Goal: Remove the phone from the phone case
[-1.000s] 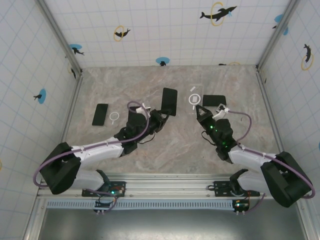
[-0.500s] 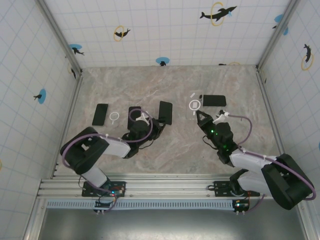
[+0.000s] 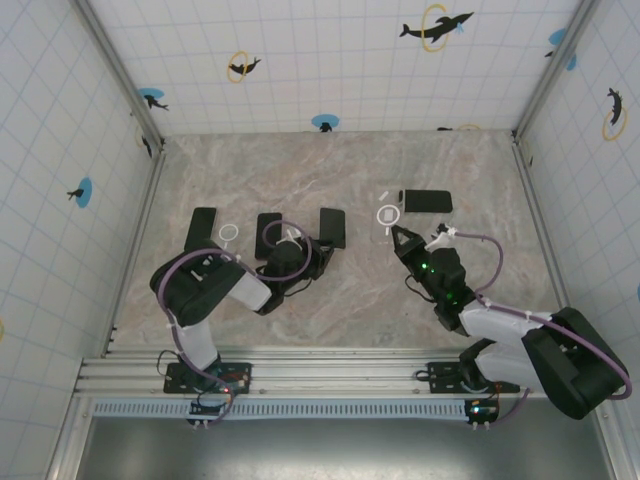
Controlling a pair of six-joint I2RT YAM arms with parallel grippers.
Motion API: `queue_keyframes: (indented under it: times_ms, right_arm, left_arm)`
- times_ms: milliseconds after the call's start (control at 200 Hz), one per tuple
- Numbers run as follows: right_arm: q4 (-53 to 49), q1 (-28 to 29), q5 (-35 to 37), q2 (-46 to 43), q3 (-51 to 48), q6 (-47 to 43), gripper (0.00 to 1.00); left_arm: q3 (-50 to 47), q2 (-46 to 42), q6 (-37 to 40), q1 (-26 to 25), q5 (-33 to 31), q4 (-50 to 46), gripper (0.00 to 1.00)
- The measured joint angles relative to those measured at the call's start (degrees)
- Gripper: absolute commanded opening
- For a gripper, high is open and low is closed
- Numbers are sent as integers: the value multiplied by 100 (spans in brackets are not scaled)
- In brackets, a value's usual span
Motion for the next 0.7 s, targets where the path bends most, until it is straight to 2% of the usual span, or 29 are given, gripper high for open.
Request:
queue_keyframes:
  times_ms: [535, 701]
  right_arm:
    - [7, -79, -162, 87, -37, 136, 0]
    - [7, -105, -173, 94, -74, 168, 0]
  left_arm:
    - [70, 361, -459, 11, 17, 20, 23]
    - [157, 380, -481, 11, 94, -70, 35]
